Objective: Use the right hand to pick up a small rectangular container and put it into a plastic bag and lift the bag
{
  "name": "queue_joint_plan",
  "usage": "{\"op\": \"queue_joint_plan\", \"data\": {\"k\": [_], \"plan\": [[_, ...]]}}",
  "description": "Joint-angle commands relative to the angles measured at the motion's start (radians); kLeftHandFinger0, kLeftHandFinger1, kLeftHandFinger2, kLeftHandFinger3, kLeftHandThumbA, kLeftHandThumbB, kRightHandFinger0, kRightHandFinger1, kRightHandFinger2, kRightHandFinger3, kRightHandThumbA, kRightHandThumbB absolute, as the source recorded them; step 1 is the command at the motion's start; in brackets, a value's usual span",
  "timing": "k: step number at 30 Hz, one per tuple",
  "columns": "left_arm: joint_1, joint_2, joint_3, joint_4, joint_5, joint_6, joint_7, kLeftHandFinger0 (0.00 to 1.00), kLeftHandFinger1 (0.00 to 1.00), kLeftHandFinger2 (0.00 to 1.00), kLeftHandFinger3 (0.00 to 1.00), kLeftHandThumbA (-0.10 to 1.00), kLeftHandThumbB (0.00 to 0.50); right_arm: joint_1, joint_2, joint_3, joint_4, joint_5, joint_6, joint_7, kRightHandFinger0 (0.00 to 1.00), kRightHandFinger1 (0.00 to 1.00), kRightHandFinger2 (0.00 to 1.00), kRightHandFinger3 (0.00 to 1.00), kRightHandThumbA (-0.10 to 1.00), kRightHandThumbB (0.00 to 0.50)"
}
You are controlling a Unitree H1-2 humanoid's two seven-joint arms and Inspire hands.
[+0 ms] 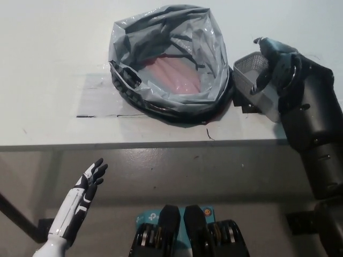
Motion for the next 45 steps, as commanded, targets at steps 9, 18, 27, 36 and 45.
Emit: {"op": "queue_joint_plan", "data": {"k": [9, 18, 27, 36, 45], "plan": [[0.004, 0.014, 0.008, -0.009, -0.013, -0.055, -0.012, 1.00, 1.00, 1.00, 1.00, 1.00, 0.229, -0.044, -0.004, 0.018, 0.209, -0.156, 0.008, -0.301, 1.00, 1.00, 1.00, 1.00, 1.00, 0.500], [0.003, 0.011, 0.006, -0.008, -0.005, -0.055, -0.008, 1.00, 1.00, 1.00, 1.00, 1.00, 0.243, -0.076, -0.012, -0.001, 0.311, -0.188, 0.008, -0.466, 1.00, 1.00, 1.00, 1.00, 0.97, 0.500], [0.006, 0.012, 0.007, -0.012, -0.002, -0.055, -0.008, 1.00, 1.00, 1.00, 1.00, 1.00, 0.240, -0.075, 0.001, -0.005, 0.365, -0.082, 0.008, -0.434, 1.00, 1.00, 1.00, 1.00, 1.00, 0.494], [-0.005, 0.012, 0.012, -0.014, -0.011, -0.045, -0.009, 1.00, 1.00, 1.00, 1.00, 1.00, 0.236, -0.082, 0.001, -0.006, 0.507, 0.138, -0.064, -0.557, 0.83, 1.00, 1.00, 1.00, 0.44, 0.387], [-0.021, 0.019, 0.014, -0.005, -0.006, -0.054, -0.012, 1.00, 1.00, 1.00, 1.00, 1.00, 0.231, -0.061, -0.031, 0.021, 0.620, 0.226, -0.223, -0.829, 0.00, 0.03, 0.23, 0.90, -0.08, 0.237]]}}
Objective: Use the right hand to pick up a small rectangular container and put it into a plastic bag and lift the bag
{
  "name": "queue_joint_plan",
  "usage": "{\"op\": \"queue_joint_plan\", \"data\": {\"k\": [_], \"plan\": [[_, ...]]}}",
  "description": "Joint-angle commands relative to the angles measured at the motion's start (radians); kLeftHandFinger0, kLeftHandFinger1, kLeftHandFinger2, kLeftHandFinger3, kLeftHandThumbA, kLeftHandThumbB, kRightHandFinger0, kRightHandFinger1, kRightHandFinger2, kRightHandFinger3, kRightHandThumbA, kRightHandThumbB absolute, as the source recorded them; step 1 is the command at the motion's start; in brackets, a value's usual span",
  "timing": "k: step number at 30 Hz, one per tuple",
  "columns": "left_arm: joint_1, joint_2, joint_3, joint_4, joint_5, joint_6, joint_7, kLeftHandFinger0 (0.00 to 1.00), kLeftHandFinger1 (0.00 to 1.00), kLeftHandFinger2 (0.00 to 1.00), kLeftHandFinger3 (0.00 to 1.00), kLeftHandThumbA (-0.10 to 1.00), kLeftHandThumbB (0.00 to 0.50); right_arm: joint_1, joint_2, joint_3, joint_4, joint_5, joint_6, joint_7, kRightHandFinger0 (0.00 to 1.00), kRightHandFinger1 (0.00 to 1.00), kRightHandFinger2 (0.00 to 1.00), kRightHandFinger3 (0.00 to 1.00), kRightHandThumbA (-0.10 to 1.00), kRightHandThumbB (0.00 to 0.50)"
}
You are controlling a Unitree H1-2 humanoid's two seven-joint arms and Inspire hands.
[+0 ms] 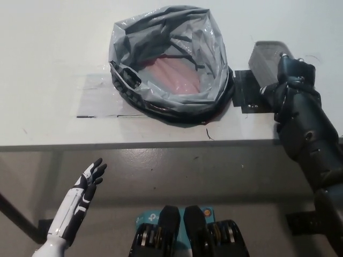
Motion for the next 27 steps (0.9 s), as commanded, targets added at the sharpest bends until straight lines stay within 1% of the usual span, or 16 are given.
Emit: {"op": "queue_joint_plan", "data": {"k": [1, 5, 6, 10, 12, 14, 16, 17, 18, 19, 20, 21, 23, 24, 25, 27], "plan": [[-0.019, 0.019, 0.010, -0.010, -0.008, -0.041, -0.012, 1.00, 1.00, 1.00, 1.00, 1.00, 0.232, 0.004, -0.018, -0.009, 0.052, 0.149, -0.133, -0.193, 0.00, 0.01, 0.21, 0.90, -0.09, 0.236], [-0.020, 0.019, 0.010, -0.011, -0.011, -0.040, -0.013, 1.00, 1.00, 1.00, 1.00, 1.00, 0.231, 0.000, -0.021, -0.019, 0.068, 0.199, -0.162, -0.221, 0.00, 0.00, 0.18, 0.89, -0.10, 0.236], [-0.024, 0.016, 0.011, -0.009, -0.017, -0.035, -0.012, 1.00, 1.00, 1.00, 1.00, 1.00, 0.242, -0.003, -0.023, -0.063, 0.061, 0.267, -0.184, -0.198, 0.07, 0.12, 0.26, 0.56, -0.10, 0.221], [-0.038, 0.014, 0.015, -0.002, -0.037, -0.028, -0.017, 1.00, 1.00, 1.00, 1.00, 1.00, 0.249, -0.023, -0.032, -0.166, 0.063, 0.418, -0.217, -0.106, 0.00, 0.00, 0.12, 0.31, -0.10, 0.179], [-0.041, 0.014, 0.015, -0.003, -0.040, -0.028, -0.019, 1.00, 1.00, 1.00, 1.00, 1.00, 0.232, -0.030, -0.036, -0.204, 0.059, 0.464, -0.214, -0.066, 0.00, 0.07, 0.15, 0.40, -0.10, 0.174], [-0.046, 0.015, 0.014, -0.001, -0.042, -0.031, -0.021, 1.00, 1.00, 1.00, 1.00, 1.00, 0.218, -0.043, -0.041, -0.269, 0.052, 0.537, -0.183, -0.006, 0.00, 0.19, 0.27, 0.67, -0.10, 0.169], [-0.048, 0.015, 0.014, 0.000, -0.047, -0.030, -0.024, 1.00, 1.00, 1.00, 1.00, 1.00, 0.208, -0.052, -0.044, -0.332, 0.047, 0.606, -0.166, 0.035, 0.00, 0.27, 0.49, 0.66, -0.10, 0.199], [-0.048, 0.015, 0.014, 0.000, -0.048, -0.030, -0.024, 1.00, 1.00, 1.00, 1.00, 1.00, 0.208, -0.054, -0.045, -0.346, 0.045, 0.620, -0.162, 0.044, 0.00, 0.27, 0.49, 0.66, -0.10, 0.199], [-0.049, 0.016, 0.015, -0.002, -0.054, -0.025, -0.027, 1.00, 1.00, 1.00, 1.00, 1.00, 0.203, -0.060, -0.048, -0.385, 0.048, 0.661, -0.155, 0.070, 0.00, 0.31, 0.63, 0.56, -0.10, 0.202], [-0.049, 0.016, 0.015, -0.004, -0.054, -0.022, -0.027, 1.00, 1.00, 1.00, 1.00, 1.00, 0.195, -0.059, -0.048, -0.426, 0.039, 0.708, -0.155, 0.095, 0.00, 0.30, 0.65, 0.61, -0.10, 0.179], [-0.050, 0.016, 0.014, -0.006, -0.053, -0.018, -0.027, 1.00, 1.00, 1.00, 1.00, 1.00, 0.192, -0.056, -0.045, -0.492, 0.020, 0.783, -0.150, 0.129, 0.00, 0.30, 0.73, 0.69, -0.10, 0.198], [-0.050, 0.016, 0.014, -0.006, -0.052, -0.018, -0.026, 1.00, 1.00, 1.00, 1.00, 1.00, 0.191, -0.056, -0.040, -0.545, 0.006, 0.840, -0.135, 0.148, 0.00, 0.31, 0.78, 1.00, -0.10, 0.201], [-0.049, 0.016, 0.014, -0.006, -0.050, -0.019, -0.026, 1.00, 1.00, 1.00, 1.00, 1.00, 0.182, -0.057, -0.032, -0.616, -0.020, 0.913, -0.104, 0.175, 0.00, 0.29, 0.74, 1.00, -0.10, 0.226], [-0.048, 0.017, 0.014, -0.006, -0.049, -0.020, -0.025, 1.00, 1.00, 1.00, 1.00, 1.00, 0.180, -0.059, -0.026, -0.645, -0.043, 0.944, -0.084, 0.198, 0.00, 0.26, 0.71, 1.00, -0.10, 0.197], [-0.047, 0.017, 0.015, -0.005, -0.049, -0.019, -0.025, 1.00, 1.00, 1.00, 1.00, 1.00, 0.178, -0.062, -0.021, -0.674, -0.064, 0.982, -0.068, 0.230, 0.00, 0.24, 0.69, 0.79, -0.10, 0.160], [-0.046, 0.016, 0.016, -0.006, -0.047, -0.015, -0.023, 1.00, 1.00, 1.00, 1.00, 1.00, 0.177, -0.071, -0.002, -0.731, -0.166, 1.068, 0.025, 0.302, 0.00, 0.22, 0.65, 0.85, -0.10, 0.154]]}}
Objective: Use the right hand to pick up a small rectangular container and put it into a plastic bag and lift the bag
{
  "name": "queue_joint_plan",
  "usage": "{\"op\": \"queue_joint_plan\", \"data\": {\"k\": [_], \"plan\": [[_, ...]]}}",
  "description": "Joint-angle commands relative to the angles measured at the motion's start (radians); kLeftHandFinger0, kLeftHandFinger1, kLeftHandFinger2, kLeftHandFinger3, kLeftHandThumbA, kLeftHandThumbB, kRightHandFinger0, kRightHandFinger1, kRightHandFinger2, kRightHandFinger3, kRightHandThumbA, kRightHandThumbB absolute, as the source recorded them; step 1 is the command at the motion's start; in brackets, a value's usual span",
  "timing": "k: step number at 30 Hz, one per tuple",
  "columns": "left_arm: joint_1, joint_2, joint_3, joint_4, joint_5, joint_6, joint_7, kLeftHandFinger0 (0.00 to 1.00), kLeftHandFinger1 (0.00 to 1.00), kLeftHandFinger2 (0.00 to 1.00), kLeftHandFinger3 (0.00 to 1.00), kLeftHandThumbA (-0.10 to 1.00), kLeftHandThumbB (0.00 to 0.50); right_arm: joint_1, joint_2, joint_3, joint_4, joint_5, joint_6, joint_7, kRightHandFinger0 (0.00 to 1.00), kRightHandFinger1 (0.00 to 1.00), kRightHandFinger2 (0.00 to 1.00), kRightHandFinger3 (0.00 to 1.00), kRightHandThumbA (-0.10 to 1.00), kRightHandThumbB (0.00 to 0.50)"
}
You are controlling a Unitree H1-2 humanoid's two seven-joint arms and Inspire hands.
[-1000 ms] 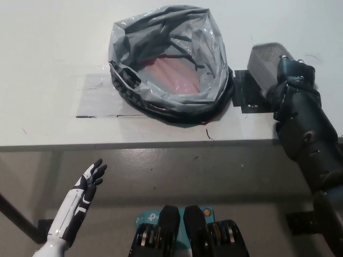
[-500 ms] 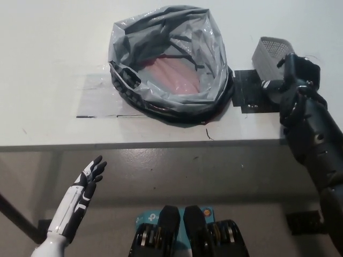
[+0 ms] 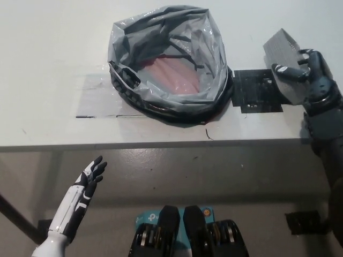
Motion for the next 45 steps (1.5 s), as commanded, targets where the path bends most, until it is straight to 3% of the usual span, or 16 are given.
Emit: {"op": "queue_joint_plan", "data": {"k": [1, 2, 5, 6, 8, 9, 13, 14, 19, 20, 24, 25, 27, 33, 40, 45], "plan": [[-0.028, 0.015, 0.016, -0.029, -0.044, -0.019, -0.022, 1.00, 1.00, 1.00, 1.00, 1.00, 0.177, -0.070, 0.047, -0.323, -0.197, 0.623, 0.193, 0.389, 0.00, 0.21, 0.66, 0.84, -0.10, 0.154], [-0.028, 0.015, 0.016, -0.027, -0.044, -0.022, -0.022, 1.00, 1.00, 1.00, 1.00, 1.00, 0.171, -0.077, 0.051, -0.339, -0.219, 0.650, 0.221, 0.411, 0.00, 0.18, 0.66, 0.78, -0.10, 0.127], [-0.018, 0.017, 0.018, -0.027, -0.046, -0.022, -0.022, 1.00, 1.00, 1.00, 1.00, 1.00, 0.162, -0.100, 0.070, -0.366, -0.308, 0.796, 0.251, 0.469, 0.00, 0.15, 0.68, 0.58, -0.10, 0.143], [-0.015, 0.017, 0.019, -0.029, -0.045, -0.020, -0.022, 1.00, 1.00, 1.00, 1.00, 1.00, 0.163, -0.099, 0.075, -0.364, -0.332, 0.829, 0.251, 0.475, 0.00, 0.15, 0.68, 0.63, -0.10, 0.139], [-0.011, 0.018, 0.019, -0.031, -0.047, -0.018, -0.022, 1.00, 1.00, 1.00, 1.00, 1.00, 0.165, -0.094, 0.084, -0.343, -0.396, 0.921, 0.251, 0.470, 0.00, 0.20, 0.73, 0.59, -0.10, 0.146], [-0.009, 0.020, 0.018, -0.030, -0.043, -0.020, -0.022, 1.00, 1.00, 1.00, 1.00, 1.00, 0.159, -0.087, 0.088, -0.307, -0.454, 1.005, 0.251, 0.448, 0.00, 0.23, 0.76, 0.65, -0.10, 0.141], [-0.007, 0.025, 0.015, -0.031, -0.029, -0.020, -0.022, 1.00, 1.00, 1.00, 1.00, 1.00, 0.156, -0.067, 0.083, -0.207, -0.592, 1.175, 0.251, 0.383, 0.00, 0.26, 0.80, 0.48, -0.10, 0.139], [-0.007, 0.025, 0.015, -0.031, -0.028, -0.020, -0.022, 1.00, 1.00, 1.00, 1.00, 1.00, 0.158, -0.060, 0.082, -0.180, -0.623, 1.226, 0.251, 0.348, 0.00, 0.26, 0.82, 1.00, -0.10, 0.117], [-0.007, 0.026, 0.014, -0.034, -0.022, -0.014, -0.021, 1.00, 1.00, 1.00, 1.00, 1.00, 0.160, -0.051, 0.052, -0.082, -0.755, 1.343, 0.251, 0.309, 0.00, 0.29, 0.81, 0.88, -0.10, 0.123], [-0.006, 0.028, 0.014, -0.032, -0.015, -0.018, -0.019, 1.00, 1.00, 1.00, 1.00, 1.00, 0.162, -0.053, 0.043, -0.063, -0.779, 1.374, 0.251, 0.297, 0.00, 0.30, 0.82, 1.00, -0.10, 0.086], [-0.004, 0.030, 0.013, -0.029, -0.008, -0.025, -0.017, 1.00, 1.00, 1.00, 1.00, 1.00, 0.149, -0.063, 0.028, -0.035, -0.832, 1.408, 0.251, 0.256, 0.00, 0.31, 0.87, 1.00, -0.10, 0.056], [-0.003, 0.030, 0.013, -0.029, -0.007, -0.024, -0.017, 1.00, 1.00, 1.00, 1.00, 1.00, 0.151, -0.065, 0.021, -0.026, -0.834, 1.443, 0.251, 0.251, 0.00, 0.31, 0.87, 0.71, -0.10, 0.054], [-0.001, 0.030, 0.013, -0.031, -0.003, -0.022, -0.016, 1.00, 1.00, 1.00, 1.00, 1.00, 0.149, -0.067, 0.004, -0.003, -0.855, 1.498, 0.251, 0.235, 0.00, 0.34, 0.86, 0.68, -0.10, 0.054], [0.003, 0.032, 0.012, -0.038, -0.001, -0.014, -0.018, 1.00, 1.00, 1.00, 1.00, 1.00, 0.143, -0.077, -0.049, 0.058, -0.991, 1.649, 0.251, 0.145, 0.00, 0.38, 0.88, 0.88, -0.10, 0.130], [0.004, 0.030, 0.013, -0.033, -0.007, -0.015, -0.019, 1.00, 1.00, 1.00, 1.00, 1.00, 0.147, -0.110, -0.083, 0.083, -1.101, 1.728, 0.251, 0.072, 0.00, 0.34, 0.81, 0.85, -0.10, 0.178], [0.006, 0.028, 0.012, -0.031, -0.003, -0.017, -0.017, 1.00, 1.00, 1.00, 1.00, 1.00, 0.148, -0.138, -0.093, 0.124, -1.115, 1.780, 0.251, 0.051, 0.00, 0.35, 0.84, 0.93, -0.10, 0.134]]}}
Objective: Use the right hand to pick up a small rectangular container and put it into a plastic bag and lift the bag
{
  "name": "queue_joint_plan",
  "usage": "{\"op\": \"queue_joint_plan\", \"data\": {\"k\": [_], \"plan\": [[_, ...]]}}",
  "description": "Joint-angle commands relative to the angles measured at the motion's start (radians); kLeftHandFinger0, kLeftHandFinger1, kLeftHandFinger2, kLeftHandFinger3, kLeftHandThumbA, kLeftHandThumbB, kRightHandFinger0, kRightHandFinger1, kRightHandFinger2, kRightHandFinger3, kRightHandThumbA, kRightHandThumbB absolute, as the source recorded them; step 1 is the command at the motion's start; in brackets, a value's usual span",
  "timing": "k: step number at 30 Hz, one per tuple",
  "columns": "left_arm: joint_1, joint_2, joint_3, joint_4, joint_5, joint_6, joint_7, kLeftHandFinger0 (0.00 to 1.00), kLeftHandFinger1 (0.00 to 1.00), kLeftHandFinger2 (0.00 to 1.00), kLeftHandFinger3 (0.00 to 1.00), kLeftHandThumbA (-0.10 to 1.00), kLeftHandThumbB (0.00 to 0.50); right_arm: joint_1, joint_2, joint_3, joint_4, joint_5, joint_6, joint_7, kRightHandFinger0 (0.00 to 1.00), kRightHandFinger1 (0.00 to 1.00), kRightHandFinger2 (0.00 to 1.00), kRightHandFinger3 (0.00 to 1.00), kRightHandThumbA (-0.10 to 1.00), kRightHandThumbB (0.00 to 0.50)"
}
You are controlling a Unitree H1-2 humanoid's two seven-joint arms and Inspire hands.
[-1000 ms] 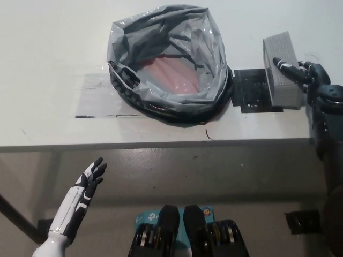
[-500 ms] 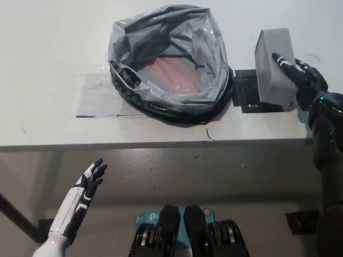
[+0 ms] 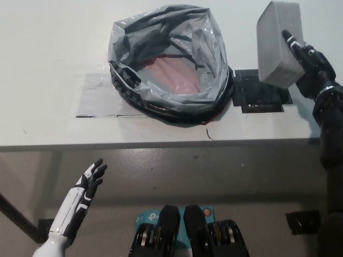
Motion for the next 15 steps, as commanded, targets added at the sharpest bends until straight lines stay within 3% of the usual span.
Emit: {"op": "queue_joint_plan", "data": {"k": [1, 2, 5, 7, 8, 11, 15], "plan": [[0.001, 0.027, 0.012, -0.037, -0.010, -0.031, -0.017, 1.00, 1.00, 1.00, 1.00, 1.00, 0.149, -0.312, -0.161, 0.223, -0.602, 0.953, 0.070, -0.082, 0.00, 0.38, 0.87, 0.95, -0.10, 0.126], [-0.003, 0.026, 0.012, -0.034, -0.010, -0.033, -0.016, 0.99, 1.00, 1.00, 1.00, 1.00, 0.157, -0.329, -0.162, 0.235, -0.596, 0.959, 0.070, -0.085, 0.00, 0.39, 0.89, 0.89, -0.10, 0.129], [-0.014, 0.028, 0.012, -0.037, -0.003, -0.022, -0.014, 0.99, 1.00, 1.00, 1.00, 1.00, 0.164, -0.369, -0.156, 0.258, -0.589, 0.944, 0.070, -0.100, 0.00, 0.39, 0.88, 0.88, -0.10, 0.150], [-0.021, 0.029, 0.012, -0.035, 0.000, -0.023, -0.014, 0.99, 1.00, 1.00, 1.00, 1.00, 0.163, -0.390, -0.149, 0.271, -0.591, 0.924, 0.070, -0.117, 0.00, 0.37, 0.87, 0.89, -0.10, 0.152], [-0.023, 0.030, 0.012, -0.037, 0.000, -0.021, -0.015, 0.99, 1.00, 1.00, 1.00, 1.00, 0.164, -0.405, -0.146, 0.290, -0.590, 0.918, 0.070, -0.121, 0.00, 0.38, 0.89, 1.00, -0.10, 0.128], [-0.026, 0.034, 0.012, -0.039, -0.002, -0.018, -0.020, 0.99, 1.00, 1.00, 1.00, 1.00, 0.163, -0.430, -0.143, 0.327, -0.582, 0.884, 0.070, -0.104, 0.00, 0.44, 0.96, 1.00, -0.10, 0.126], [-0.026, 0.038, 0.011, -0.039, -0.007, -0.018, -0.025, 1.00, 1.00, 1.00, 1.00, 1.00, 0.165, -0.471, -0.131, 0.405, -0.558, 0.790, 0.070, -0.069, 0.00, 0.46, 0.92, 1.00, -0.10, 0.149]]}}
